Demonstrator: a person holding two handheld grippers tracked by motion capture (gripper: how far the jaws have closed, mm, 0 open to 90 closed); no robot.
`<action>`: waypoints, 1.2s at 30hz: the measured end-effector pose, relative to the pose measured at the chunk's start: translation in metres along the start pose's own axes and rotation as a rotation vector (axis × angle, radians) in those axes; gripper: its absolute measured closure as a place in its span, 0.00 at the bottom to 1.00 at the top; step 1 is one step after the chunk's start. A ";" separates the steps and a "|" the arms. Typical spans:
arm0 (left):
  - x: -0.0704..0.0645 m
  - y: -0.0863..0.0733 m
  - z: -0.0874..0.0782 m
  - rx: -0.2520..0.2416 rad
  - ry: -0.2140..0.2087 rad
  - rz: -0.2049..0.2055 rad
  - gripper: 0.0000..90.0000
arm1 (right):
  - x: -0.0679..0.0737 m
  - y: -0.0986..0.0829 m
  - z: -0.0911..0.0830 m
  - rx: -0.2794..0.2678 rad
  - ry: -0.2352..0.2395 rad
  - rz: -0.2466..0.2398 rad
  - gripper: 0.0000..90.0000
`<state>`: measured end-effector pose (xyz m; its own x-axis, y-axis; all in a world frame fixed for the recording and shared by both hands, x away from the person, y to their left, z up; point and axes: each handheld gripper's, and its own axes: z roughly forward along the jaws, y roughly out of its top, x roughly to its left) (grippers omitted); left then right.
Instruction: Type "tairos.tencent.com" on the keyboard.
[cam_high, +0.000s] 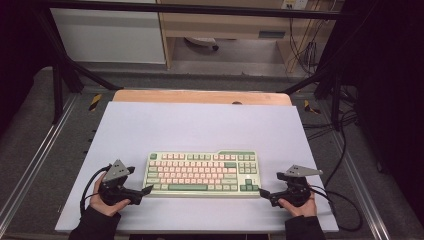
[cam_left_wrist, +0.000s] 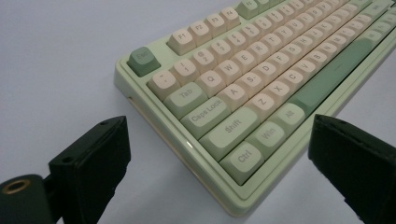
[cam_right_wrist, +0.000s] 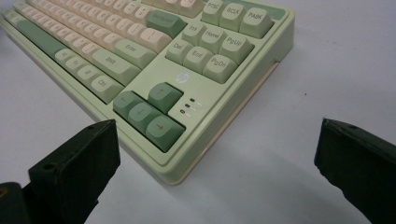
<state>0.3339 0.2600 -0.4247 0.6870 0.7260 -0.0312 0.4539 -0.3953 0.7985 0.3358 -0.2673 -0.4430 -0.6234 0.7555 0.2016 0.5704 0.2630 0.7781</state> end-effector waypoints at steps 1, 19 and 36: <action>-0.002 0.002 0.001 0.006 0.000 -0.001 0.06 | 0.000 0.000 0.000 0.001 -0.001 -0.006 0.01; -0.020 0.024 0.009 0.001 0.000 0.013 0.34 | 0.000 0.000 0.000 0.005 -0.003 -0.011 0.01; -0.032 0.047 0.030 0.012 -0.047 -0.003 0.73 | 0.000 0.000 0.000 0.003 -0.003 -0.012 0.01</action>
<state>0.3499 0.2016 -0.4043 0.7113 0.7002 -0.0618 0.4623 -0.3998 0.7914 0.3355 -0.2673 -0.4434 -0.6289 0.7538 0.1903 0.5641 0.2740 0.7789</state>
